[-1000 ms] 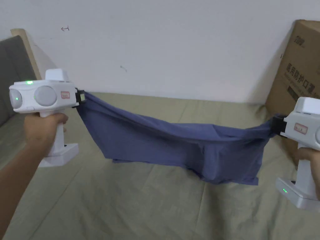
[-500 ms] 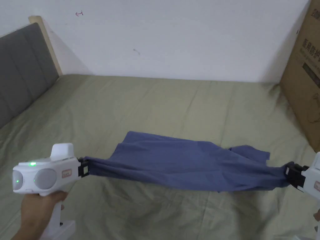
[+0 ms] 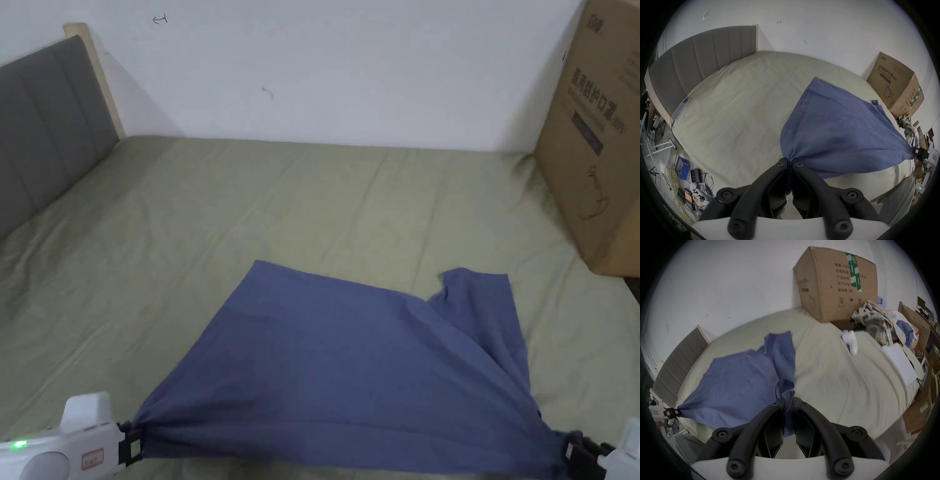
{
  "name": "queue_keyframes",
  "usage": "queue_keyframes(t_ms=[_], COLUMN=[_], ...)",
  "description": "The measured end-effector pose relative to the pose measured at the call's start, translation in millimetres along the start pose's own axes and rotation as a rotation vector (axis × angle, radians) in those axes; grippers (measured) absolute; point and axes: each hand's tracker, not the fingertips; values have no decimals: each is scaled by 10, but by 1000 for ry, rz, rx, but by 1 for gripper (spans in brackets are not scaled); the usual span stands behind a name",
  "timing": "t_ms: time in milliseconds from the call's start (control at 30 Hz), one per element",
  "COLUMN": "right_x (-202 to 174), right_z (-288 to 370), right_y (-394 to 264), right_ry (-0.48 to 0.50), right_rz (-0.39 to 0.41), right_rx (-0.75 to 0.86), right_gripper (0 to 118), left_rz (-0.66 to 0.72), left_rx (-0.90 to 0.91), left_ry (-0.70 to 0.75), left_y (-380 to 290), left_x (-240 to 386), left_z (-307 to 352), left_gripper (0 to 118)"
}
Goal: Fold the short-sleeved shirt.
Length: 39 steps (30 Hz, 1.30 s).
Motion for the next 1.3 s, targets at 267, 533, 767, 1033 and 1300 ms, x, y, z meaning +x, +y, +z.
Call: queue_keyframes(t_ms=[267, 533, 767, 1033, 1300], right_x=[140, 47, -398, -935, -1135], right_z=[-544, -349, 497, 1299, 1341], right_y=[-454, -175, 696, 1111, 1142], right_ry=[-103, -106, -30, -66, -84], right_rz=[4, 23, 123, 220, 262], right_rx=[-234, -149, 232, 603, 714], right_gripper=[8, 79, 86, 82, 0], left_rz=[-30, 104, 24, -136, -201], left_rx=[-171, -138, 238, 668, 701], left_ry=[85, 26, -164, -207, -243], left_y=[-185, 35, 780, 1237, 1277], left_x=[-41, 133, 826, 1499, 1806], left_z=[-503, -338, 452, 1040, 1033], left_gripper=[2, 65, 105, 96, 0])
